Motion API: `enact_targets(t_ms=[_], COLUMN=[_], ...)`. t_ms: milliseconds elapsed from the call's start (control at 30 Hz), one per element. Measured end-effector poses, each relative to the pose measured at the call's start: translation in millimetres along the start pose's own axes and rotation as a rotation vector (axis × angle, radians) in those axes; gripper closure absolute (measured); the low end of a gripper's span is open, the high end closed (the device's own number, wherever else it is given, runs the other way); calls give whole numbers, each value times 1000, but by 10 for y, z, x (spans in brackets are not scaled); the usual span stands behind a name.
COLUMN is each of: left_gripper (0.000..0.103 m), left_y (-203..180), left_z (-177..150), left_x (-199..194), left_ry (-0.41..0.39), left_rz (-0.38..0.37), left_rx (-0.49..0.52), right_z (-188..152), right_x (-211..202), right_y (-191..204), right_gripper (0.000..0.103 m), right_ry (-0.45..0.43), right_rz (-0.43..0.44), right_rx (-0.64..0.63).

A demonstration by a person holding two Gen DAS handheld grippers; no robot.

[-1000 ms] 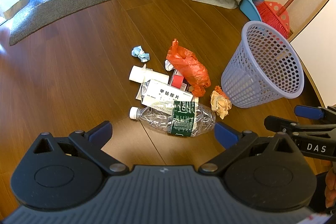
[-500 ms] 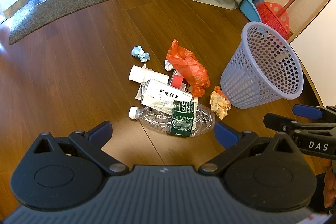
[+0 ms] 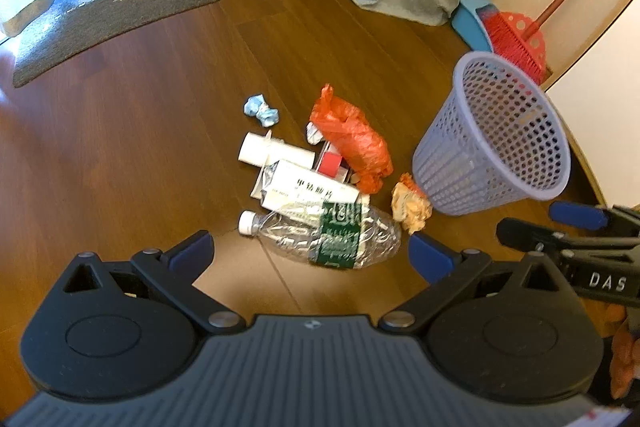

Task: Collect trash
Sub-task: 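Grasp the lavender wastebasket rim with the right tool and lift it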

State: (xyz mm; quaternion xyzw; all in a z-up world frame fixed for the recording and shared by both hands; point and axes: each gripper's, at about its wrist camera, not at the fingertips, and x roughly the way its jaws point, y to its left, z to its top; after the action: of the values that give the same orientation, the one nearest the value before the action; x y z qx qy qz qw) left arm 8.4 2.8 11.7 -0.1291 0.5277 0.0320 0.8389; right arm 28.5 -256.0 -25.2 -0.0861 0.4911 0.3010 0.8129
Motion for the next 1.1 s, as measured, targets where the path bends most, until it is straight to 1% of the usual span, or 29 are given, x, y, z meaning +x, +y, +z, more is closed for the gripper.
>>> enact_targets(t_ms=[200, 300, 367, 467, 567, 667, 767, 867, 967, 1000, 1100], left_gripper=[2, 2, 2, 2, 2, 2, 2, 2, 2, 2, 2], left_y=[-74, -68, -69, -87, -99, -112, -123, -141, -165, -167, -161], left_z=[113, 161, 203, 268, 329, 401, 487, 533, 576, 587, 618], left_x=[-191, -312, -414, -550, -681, -792, -887, -941, -918, -906, -871], left_ry=[-60, -90, -116, -154, -186, -217, -251, -273, -277, -276, -267], left_rz=[-24, -39, -52, -74, -95, -111, -120, -127, -124, -120, -107], left_rx=[-10, -28, -42, -47, -52, -61, -61, -47, -44, -43, -42], right_z=[114, 280, 431, 639, 810, 1021, 1186, 1278, 1302, 1268, 1078], right_x=[-174, -371, -551, -834, -1070, -1249, -1336, -1342, -1301, -1277, -1166], right_y=[-20, -48, -35, 23, 64, 62, 19, -191, -507, -628, -896], right_gripper=[22, 22, 22, 22, 22, 22, 22, 22, 22, 22, 22], right_ry=[56, 65, 51, 20, 8, 7, 12, 16, 31, 30, 7], right_rz=[43, 82, 99, 76, 71, 88, 96, 112, 198, 218, 212], right_rx=[-31, -37, -71, -152, -182, -198, -247, -261, -257, -267, -299])
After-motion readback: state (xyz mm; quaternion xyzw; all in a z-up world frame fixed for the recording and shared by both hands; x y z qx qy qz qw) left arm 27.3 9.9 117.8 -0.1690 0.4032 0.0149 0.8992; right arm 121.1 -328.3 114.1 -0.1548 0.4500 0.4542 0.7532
